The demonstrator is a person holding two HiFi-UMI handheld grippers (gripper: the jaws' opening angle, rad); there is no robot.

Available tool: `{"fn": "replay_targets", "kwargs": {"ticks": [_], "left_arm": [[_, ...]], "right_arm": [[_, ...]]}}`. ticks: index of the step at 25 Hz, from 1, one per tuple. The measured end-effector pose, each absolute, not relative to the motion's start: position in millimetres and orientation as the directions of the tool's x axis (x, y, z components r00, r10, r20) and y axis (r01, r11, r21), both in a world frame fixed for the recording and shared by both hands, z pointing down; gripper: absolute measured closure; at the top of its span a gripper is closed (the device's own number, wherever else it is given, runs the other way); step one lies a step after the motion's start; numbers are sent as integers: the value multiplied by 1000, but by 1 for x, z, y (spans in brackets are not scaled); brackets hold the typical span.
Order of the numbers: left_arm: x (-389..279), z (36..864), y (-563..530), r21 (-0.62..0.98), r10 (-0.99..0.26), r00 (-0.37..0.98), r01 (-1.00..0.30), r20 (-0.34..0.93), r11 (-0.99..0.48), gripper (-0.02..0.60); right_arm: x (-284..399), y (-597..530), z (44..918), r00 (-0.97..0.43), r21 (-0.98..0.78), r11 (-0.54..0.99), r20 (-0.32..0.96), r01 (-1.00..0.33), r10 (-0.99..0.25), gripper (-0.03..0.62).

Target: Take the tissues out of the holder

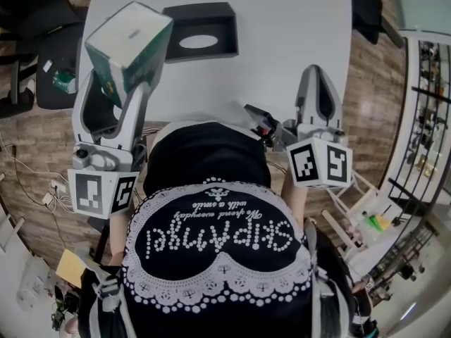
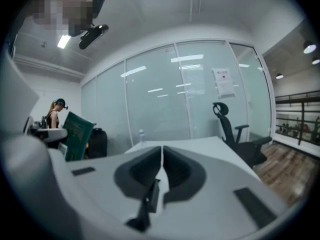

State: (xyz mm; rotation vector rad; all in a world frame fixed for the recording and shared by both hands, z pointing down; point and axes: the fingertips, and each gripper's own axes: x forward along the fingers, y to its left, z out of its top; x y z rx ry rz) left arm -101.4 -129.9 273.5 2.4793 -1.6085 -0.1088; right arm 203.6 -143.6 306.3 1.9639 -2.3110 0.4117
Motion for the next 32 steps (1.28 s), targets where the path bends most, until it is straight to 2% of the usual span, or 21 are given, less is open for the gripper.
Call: {"fn": "replay_targets", "kwargs": {"ticks": [32], "left_arm": [[-101, 273, -130, 197, -911, 410, -897, 40, -395, 245]], "right_arm": [[203, -143, 303, -178, -107, 156, 241, -982, -954, 560]]}}
